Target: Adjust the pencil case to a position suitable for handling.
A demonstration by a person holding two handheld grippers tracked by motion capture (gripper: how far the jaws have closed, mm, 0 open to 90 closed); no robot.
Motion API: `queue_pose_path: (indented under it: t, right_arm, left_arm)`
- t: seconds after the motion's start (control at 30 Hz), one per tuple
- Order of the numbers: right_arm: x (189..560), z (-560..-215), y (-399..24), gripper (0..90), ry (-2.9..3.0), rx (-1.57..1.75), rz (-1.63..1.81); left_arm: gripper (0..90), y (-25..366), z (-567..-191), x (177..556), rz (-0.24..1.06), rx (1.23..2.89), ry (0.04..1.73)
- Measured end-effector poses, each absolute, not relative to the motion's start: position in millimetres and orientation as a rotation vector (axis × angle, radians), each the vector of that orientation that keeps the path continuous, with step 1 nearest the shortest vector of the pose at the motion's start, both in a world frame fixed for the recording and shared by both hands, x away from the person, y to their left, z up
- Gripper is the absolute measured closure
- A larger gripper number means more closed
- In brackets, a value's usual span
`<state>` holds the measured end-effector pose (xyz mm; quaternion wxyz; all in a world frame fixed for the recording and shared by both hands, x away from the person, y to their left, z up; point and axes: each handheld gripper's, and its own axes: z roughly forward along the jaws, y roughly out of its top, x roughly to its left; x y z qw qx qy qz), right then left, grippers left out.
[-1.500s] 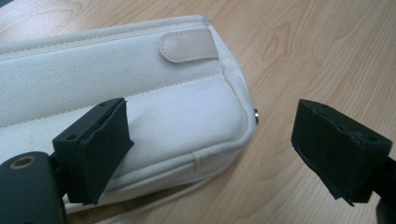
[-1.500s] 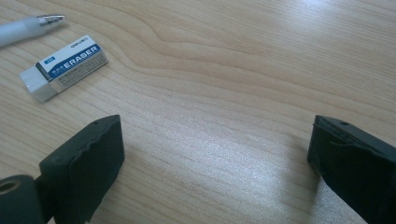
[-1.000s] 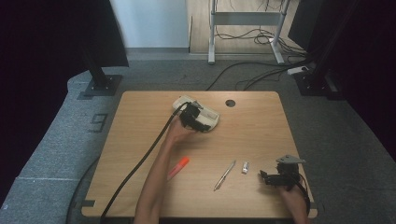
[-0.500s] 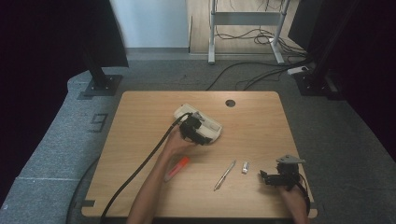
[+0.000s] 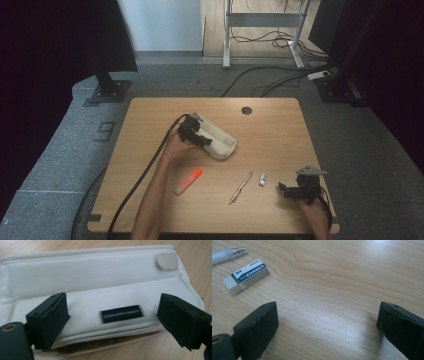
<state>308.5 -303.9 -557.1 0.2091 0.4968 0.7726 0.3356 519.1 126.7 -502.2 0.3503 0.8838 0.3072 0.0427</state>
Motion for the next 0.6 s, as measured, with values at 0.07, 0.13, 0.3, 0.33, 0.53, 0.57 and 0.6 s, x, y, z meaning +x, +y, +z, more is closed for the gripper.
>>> queue_pose_path:
  t: [0.07,0.13,0.3,0.33,0.53,0.57,0.6]
  right_arm:
    - [308.5,-557.1,-303.9,3.4,2.149,1.382,0.934]
    - [308.5,-557.1,-303.8,3.4,2.147,1.382,0.935]
    - [308.4,-557.2,-303.9,3.4,2.147,1.382,0.935]
    - [308.4,-557.2,-303.9,3.4,2.147,1.382,0.935]
    - [308.4,-557.1,-303.9,3.4,2.149,1.382,0.934]
    - [308.4,-557.0,-303.8,3.4,2.149,1.384,0.934]
    - [308.4,-557.0,-303.8,3.4,2.149,1.385,0.934]
  left_arm:
    - [10.4,130.1,-502.2,521.3,0.100,2.278,0.798]
    - [10.4,134.5,-501.8,522.2,0.084,2.293,0.784]
    - [10.3,139.6,-500.3,517.0,0.068,2.334,0.761]
    - [10.4,142.0,-500.0,515.0,0.060,2.336,0.761]
    - [10.4,155.9,-498.4,495.0,0.064,2.380,0.741]
    - [11.4,160.2,-497.0,486.0,0.116,2.409,0.719]
    - [12.0,163.1,-497.2,483.0,0.141,2.417,0.717]
